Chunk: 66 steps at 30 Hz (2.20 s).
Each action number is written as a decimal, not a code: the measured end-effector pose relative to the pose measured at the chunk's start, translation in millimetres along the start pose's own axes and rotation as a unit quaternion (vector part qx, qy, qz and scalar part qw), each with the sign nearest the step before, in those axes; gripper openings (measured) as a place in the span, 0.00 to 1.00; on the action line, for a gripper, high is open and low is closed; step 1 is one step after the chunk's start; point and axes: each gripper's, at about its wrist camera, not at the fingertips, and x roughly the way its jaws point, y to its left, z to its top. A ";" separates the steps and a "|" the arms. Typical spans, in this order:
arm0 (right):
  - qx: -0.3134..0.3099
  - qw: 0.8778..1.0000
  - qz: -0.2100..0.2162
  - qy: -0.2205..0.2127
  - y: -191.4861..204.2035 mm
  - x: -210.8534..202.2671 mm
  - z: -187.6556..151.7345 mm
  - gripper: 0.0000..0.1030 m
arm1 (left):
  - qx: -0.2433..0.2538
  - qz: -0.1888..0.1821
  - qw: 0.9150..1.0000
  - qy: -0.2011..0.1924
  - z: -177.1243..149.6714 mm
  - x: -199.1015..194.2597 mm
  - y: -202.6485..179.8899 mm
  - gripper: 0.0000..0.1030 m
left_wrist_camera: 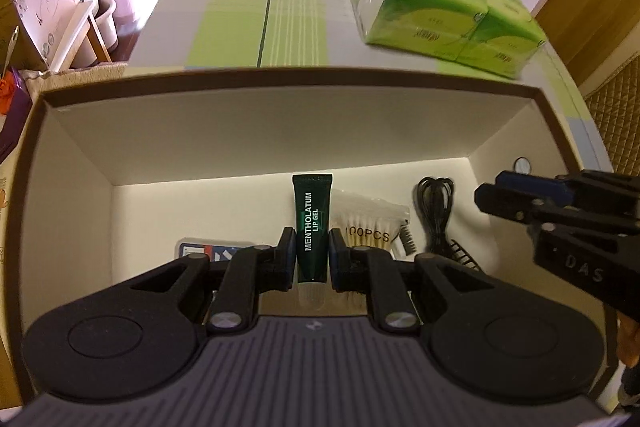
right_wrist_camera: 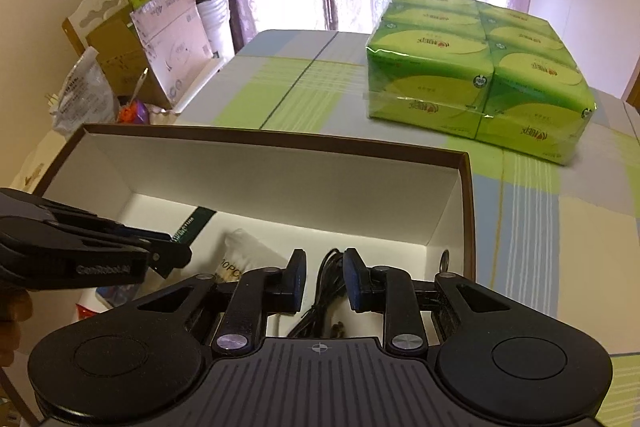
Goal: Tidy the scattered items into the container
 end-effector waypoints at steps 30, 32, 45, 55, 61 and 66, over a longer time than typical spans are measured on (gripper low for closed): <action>-0.056 0.998 -0.009 -0.033 14.4 -26.1 -7.9 0.86 | 0.021 0.024 0.999 -0.016 -3.9 -21.0 -6.4 0.50; -0.058 0.998 -0.005 -0.030 14.7 -29.2 -9.3 0.86 | 0.024 0.029 0.999 -0.024 -7.9 -32.0 -5.9 0.59; -0.053 0.998 0.008 -0.041 21.9 -68.5 -35.0 1.00 | 0.042 0.059 0.995 -0.073 -36.2 -94.9 -15.1 0.76; -0.022 0.997 0.003 -0.071 26.8 -103.1 -53.3 1.00 | 0.041 0.069 0.991 -0.111 -64.9 -137.2 -19.4 0.83; -0.021 0.996 -0.017 -0.088 31.2 -122.8 -68.4 1.00 | 0.045 0.072 0.987 -0.138 -85.7 -158.5 -29.7 0.87; -0.030 0.996 -0.025 -0.075 32.0 -131.2 -77.9 1.00 | 0.045 0.082 0.985 -0.142 -101.4 -167.7 -37.2 0.89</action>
